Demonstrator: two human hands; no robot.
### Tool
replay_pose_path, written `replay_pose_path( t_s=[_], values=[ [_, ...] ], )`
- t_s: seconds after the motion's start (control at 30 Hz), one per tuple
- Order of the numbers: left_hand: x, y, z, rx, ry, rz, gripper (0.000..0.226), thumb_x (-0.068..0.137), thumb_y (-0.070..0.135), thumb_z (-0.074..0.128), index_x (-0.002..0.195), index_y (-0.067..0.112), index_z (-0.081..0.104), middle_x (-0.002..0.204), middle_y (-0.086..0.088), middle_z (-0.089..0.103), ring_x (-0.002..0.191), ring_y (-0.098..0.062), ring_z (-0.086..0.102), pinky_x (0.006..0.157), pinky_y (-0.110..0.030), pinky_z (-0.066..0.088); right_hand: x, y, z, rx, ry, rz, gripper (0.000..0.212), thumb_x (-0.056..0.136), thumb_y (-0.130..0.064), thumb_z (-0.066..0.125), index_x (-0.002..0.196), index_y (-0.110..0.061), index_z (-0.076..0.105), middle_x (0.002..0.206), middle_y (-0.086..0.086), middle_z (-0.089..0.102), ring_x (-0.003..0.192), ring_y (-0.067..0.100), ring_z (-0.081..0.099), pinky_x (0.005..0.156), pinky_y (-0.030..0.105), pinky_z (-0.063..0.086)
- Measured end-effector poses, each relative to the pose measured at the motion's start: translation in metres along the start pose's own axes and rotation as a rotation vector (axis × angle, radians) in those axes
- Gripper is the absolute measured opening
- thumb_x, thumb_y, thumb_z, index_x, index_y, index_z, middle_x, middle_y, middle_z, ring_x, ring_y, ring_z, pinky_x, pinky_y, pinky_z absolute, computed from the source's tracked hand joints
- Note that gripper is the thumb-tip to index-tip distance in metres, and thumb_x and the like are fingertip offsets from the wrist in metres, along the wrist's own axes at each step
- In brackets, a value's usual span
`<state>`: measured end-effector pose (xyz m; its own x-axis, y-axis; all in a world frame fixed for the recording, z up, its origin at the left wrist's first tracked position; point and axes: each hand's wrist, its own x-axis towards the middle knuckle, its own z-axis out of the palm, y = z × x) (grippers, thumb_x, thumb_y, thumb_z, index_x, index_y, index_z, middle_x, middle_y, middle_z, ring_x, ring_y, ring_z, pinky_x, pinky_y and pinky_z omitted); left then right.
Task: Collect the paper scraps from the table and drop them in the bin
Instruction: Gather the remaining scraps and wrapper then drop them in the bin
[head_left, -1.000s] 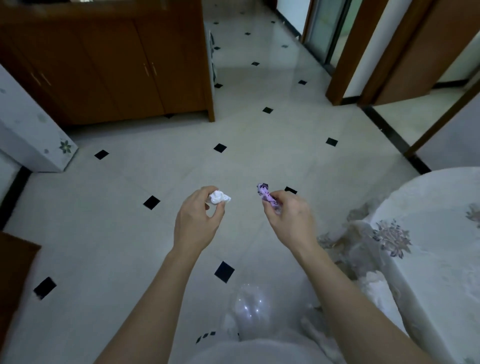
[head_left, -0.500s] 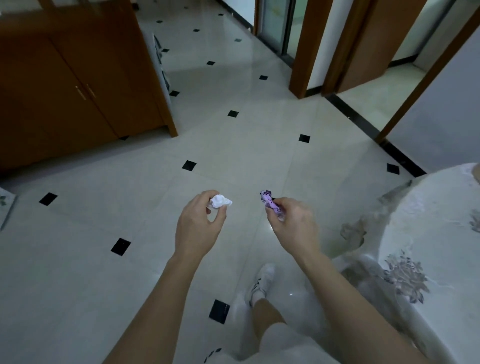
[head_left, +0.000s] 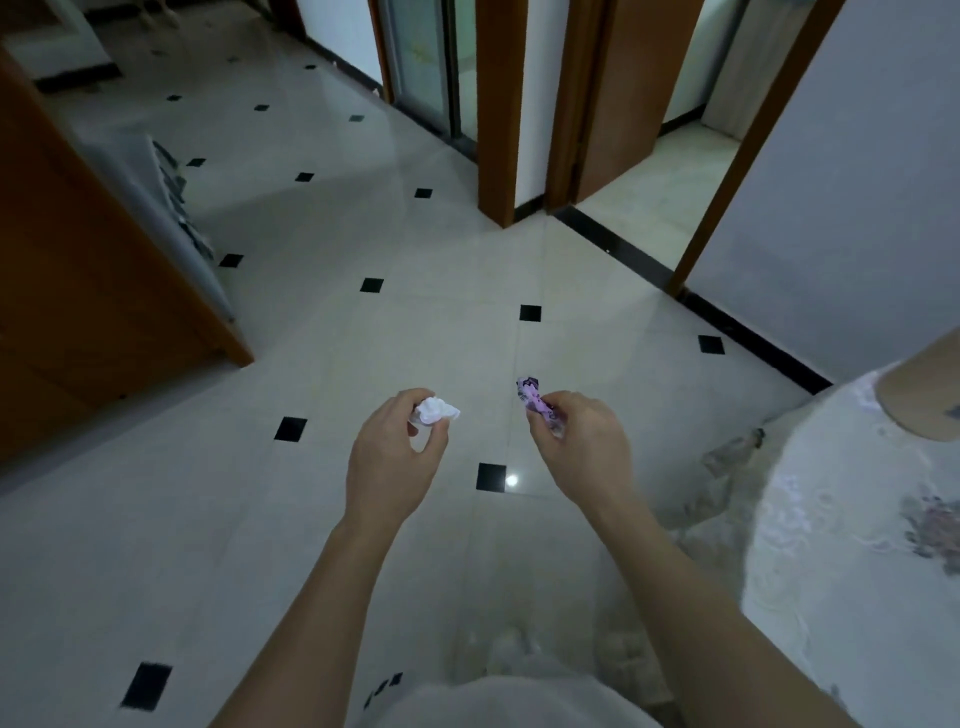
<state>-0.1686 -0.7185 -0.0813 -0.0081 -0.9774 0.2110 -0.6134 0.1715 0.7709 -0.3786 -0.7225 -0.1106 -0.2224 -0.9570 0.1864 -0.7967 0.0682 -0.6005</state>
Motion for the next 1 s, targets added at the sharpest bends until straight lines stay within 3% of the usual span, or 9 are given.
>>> replay_pose_path(
  t_s=[0.23,0.33,0.43,0.53,0.7,0.83,1.0],
  values=[
    [0.088,0.010,0.056,-0.040,-0.092,0.085,0.011,0.093,0.020,0.061,0.093,0.031,0.063,0.097,0.020,0.070,0.091,-0.009,0.063,0.075,-0.031,0.052,0.063,0.039,-0.008,-0.017,0.067,0.096,0.024,0.092,-0.040,0.056,0.082,-0.020,0.065,0.073,-0.005,0.061,0.074,0.019,0.052,0.059,0.033,0.043],
    [0.126,0.014,0.082,-0.052,-0.147,0.118,0.010,0.093,0.022,0.062,0.094,0.032,0.063,0.097,0.019,0.068,0.089,-0.006,0.061,0.075,-0.028,0.052,0.093,0.056,-0.013,-0.033,0.104,0.125,0.023,0.092,-0.039,0.057,0.079,-0.021,0.064,0.069,-0.008,0.056,0.071,0.017,0.049,0.056,0.030,0.033],
    [0.167,0.026,0.107,-0.055,-0.185,0.178,0.030,0.093,0.019,0.063,0.090,0.047,0.055,0.092,0.025,0.063,0.084,-0.001,0.058,0.071,-0.015,0.046,0.127,0.072,-0.017,-0.068,0.150,0.175,0.022,0.092,-0.039,0.057,0.079,-0.022,0.065,0.068,-0.010,0.053,0.069,0.015,0.046,0.055,0.027,0.028],
    [0.217,0.036,0.135,-0.080,-0.240,0.203,0.037,0.092,0.018,0.064,0.088,0.052,0.051,0.091,0.030,0.061,0.085,0.000,0.058,0.070,-0.011,0.042,0.169,0.088,-0.019,-0.084,0.196,0.209,0.022,0.092,-0.038,0.056,0.080,-0.021,0.064,0.069,-0.008,0.054,0.068,0.016,0.046,0.055,0.027,0.026],
    [0.319,0.044,0.190,-0.089,-0.355,0.269,0.010,0.091,0.026,0.062,0.100,0.029,0.064,0.097,0.016,0.067,0.088,-0.006,0.060,0.074,-0.028,0.051,0.249,0.111,-0.027,-0.138,0.273,0.332,0.022,0.092,-0.041,0.055,0.083,-0.023,0.065,0.068,-0.011,0.050,0.069,0.016,0.049,0.055,0.027,0.026],
    [0.391,0.061,0.223,-0.111,-0.449,0.362,0.009,0.093,0.027,0.062,0.100,0.031,0.065,0.098,0.020,0.067,0.090,-0.005,0.059,0.074,-0.025,0.051,0.310,0.125,-0.036,-0.166,0.331,0.419,0.021,0.092,-0.042,0.054,0.087,-0.025,0.065,0.072,-0.010,0.055,0.071,0.015,0.051,0.054,0.028,0.030],
    [0.453,0.088,0.269,-0.122,-0.544,0.434,0.011,0.093,0.025,0.064,0.099,0.034,0.060,0.094,0.025,0.061,0.089,0.000,0.057,0.072,-0.024,0.051,0.355,0.143,-0.053,-0.190,0.398,0.511,0.019,0.093,-0.040,0.054,0.081,-0.027,0.062,0.066,-0.010,0.050,0.061,0.010,0.045,0.050,0.022,0.022]
  ],
)
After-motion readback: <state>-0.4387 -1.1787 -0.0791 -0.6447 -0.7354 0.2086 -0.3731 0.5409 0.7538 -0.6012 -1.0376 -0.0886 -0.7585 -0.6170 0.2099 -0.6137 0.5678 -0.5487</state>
